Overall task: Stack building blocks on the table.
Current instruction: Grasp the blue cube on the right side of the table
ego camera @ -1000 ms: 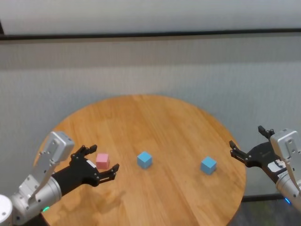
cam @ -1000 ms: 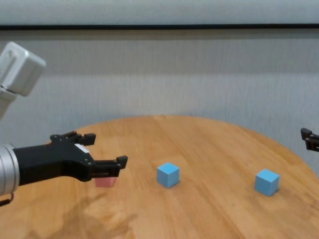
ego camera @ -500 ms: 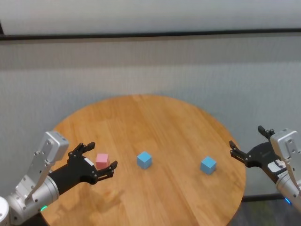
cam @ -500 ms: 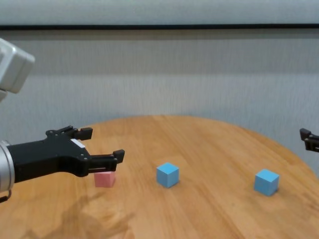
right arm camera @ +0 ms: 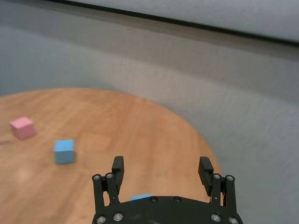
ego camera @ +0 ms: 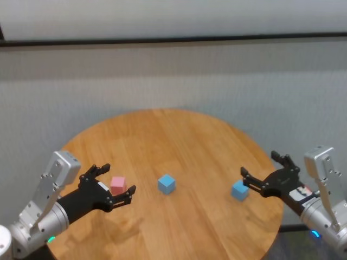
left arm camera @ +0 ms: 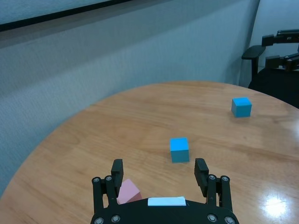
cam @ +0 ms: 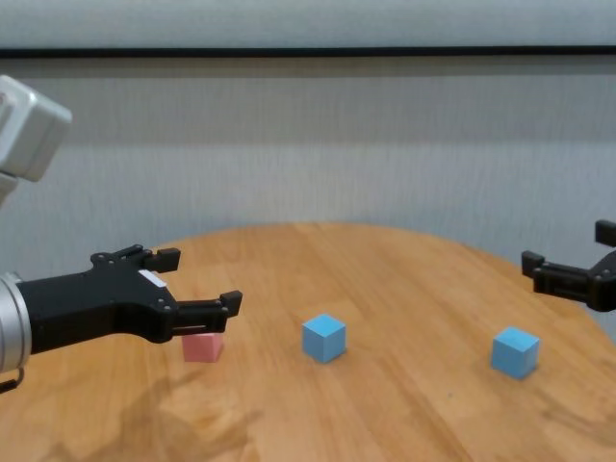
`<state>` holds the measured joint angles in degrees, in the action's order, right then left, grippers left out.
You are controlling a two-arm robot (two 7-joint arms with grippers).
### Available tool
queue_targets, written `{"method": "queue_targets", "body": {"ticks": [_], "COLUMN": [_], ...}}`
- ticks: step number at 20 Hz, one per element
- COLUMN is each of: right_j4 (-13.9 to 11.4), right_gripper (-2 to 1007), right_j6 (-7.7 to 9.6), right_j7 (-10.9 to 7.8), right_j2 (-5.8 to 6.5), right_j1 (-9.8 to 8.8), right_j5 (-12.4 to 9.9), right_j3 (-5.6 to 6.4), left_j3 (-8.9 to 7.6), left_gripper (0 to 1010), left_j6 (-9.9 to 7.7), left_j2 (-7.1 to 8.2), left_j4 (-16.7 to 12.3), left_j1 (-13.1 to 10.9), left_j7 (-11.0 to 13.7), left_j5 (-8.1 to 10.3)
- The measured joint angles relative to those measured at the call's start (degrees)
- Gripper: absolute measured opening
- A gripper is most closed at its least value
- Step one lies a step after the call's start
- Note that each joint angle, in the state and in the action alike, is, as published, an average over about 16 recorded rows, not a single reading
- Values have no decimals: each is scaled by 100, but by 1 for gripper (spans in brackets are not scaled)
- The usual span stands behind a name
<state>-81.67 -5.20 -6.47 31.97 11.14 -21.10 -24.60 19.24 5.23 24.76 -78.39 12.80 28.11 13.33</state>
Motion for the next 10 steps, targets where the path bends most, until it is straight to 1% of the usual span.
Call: {"method": "queue_targets", "body": {"ticks": [5, 10], "right_j4": [81, 199], "right_gripper": [1005, 1005], "right_j6": [134, 268], "right_j7": [-354, -615], "right_j2": [-123, -192], "right_j1": [-7, 6], "right_j5": [-339, -541], "right_j3": [85, 158], "left_j3": [4, 7], "left_gripper": [1002, 1002], "left_j6": [-12, -18], "left_j2": [-6, -9], "left_j4": [7, 11], "left_j1": [8, 12], "left_j7": [-3, -5], "left_j5": [-8, -13]}}
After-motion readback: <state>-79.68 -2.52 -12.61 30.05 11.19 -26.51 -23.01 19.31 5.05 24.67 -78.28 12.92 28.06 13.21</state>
